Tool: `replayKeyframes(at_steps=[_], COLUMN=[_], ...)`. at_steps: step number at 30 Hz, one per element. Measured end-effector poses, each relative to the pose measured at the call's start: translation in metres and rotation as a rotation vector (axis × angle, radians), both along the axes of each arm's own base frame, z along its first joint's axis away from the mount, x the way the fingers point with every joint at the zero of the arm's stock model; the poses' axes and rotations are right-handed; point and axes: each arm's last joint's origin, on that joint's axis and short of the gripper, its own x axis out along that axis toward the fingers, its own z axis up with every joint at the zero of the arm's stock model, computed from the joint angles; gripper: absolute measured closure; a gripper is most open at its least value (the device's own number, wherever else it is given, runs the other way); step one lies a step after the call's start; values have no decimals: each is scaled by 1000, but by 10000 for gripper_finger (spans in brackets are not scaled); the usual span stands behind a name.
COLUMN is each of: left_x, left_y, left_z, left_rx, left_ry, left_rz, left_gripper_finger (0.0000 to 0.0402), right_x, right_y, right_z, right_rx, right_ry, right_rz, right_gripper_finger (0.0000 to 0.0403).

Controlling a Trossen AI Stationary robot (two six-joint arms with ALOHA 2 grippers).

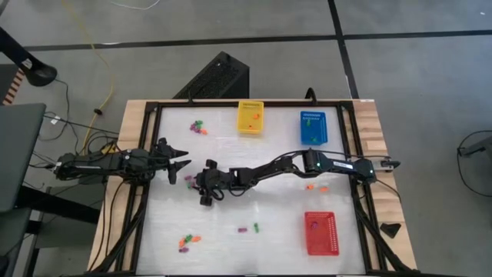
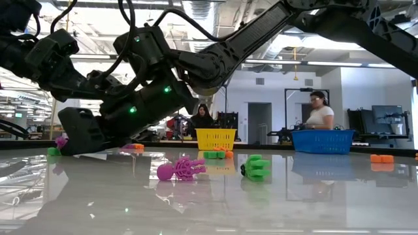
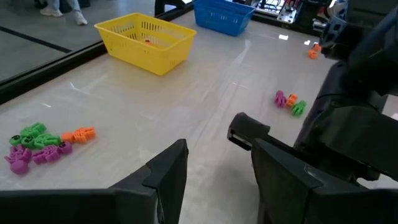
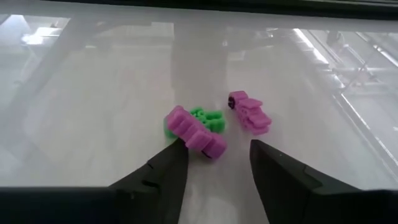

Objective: Sort Halloween decoration
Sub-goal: Put the violet skeleton toy into the red bin

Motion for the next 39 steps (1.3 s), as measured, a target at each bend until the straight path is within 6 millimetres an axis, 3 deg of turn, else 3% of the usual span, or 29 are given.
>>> replayKeyframes(at_steps=[9, 15, 23, 28, 32, 36, 39], left_x=[0, 0, 0, 0, 0, 0, 0], left_y=[0, 0, 0, 0, 0, 0, 0], left_z=[0, 0, 0, 0, 0, 0, 0], left_rx=[0, 0, 0, 0, 0, 0, 0], left_ry=[0, 0, 0, 0, 0, 0, -1], left_rz=[0, 1, 1, 1, 1, 1, 1], left_gripper_finger=[233, 233, 233, 233, 233, 233, 233], right_x=[0, -5, -45, -61, -48, -24, -14], right_y=[7, 4, 1, 0, 7, 20, 20], right_z=[1, 29, 102, 132, 123, 84, 60], right_rx=[-3, 15, 7, 92, 134, 132, 124], right_ry=[-9, 22, 288, 307, 205, 84, 28], right_rz=[19, 55, 49, -10, -14, 24, 29], right_gripper_finger=[312, 381, 370, 357, 354, 339, 314])
